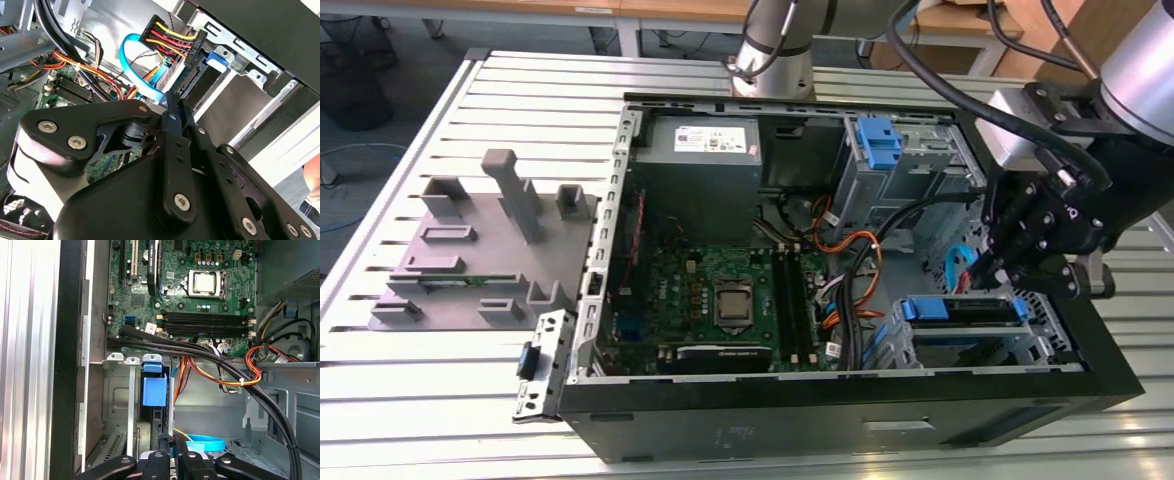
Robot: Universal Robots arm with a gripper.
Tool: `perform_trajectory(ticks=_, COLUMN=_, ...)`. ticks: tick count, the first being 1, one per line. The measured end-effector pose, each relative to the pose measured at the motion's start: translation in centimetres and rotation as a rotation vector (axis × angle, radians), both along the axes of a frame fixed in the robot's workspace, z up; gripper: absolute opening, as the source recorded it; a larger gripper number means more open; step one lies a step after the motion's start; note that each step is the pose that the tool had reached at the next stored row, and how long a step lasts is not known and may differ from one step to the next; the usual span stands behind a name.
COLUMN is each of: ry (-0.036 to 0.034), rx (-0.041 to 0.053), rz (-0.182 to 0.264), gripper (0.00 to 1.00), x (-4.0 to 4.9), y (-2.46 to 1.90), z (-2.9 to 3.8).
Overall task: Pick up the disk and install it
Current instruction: 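Insert the first disk wire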
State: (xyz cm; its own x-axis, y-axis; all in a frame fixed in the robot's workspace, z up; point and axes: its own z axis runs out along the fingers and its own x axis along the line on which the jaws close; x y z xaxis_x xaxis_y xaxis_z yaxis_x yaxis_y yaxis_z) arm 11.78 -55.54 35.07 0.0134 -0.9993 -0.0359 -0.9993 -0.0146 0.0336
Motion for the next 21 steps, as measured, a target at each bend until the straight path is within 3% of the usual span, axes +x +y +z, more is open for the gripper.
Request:
perform_trajectory(ticks=5, ry=-0.0004, rx=-0.0002, rz=0.000, gripper=0.16, x=0.00, y=-0.15, z=-0.65)
perform_trajectory(ticks=12, ry=-0.0005, rx=-0.0001, rz=0.000, gripper=0.16, x=0.00, y=-0.60, z=-0.79)
perform_trajectory(ticks=21, ry=-0.0021, rx=-0.0002, rz=0.000, gripper=0.16, x=-0.05, y=-0.65, z=-1.21)
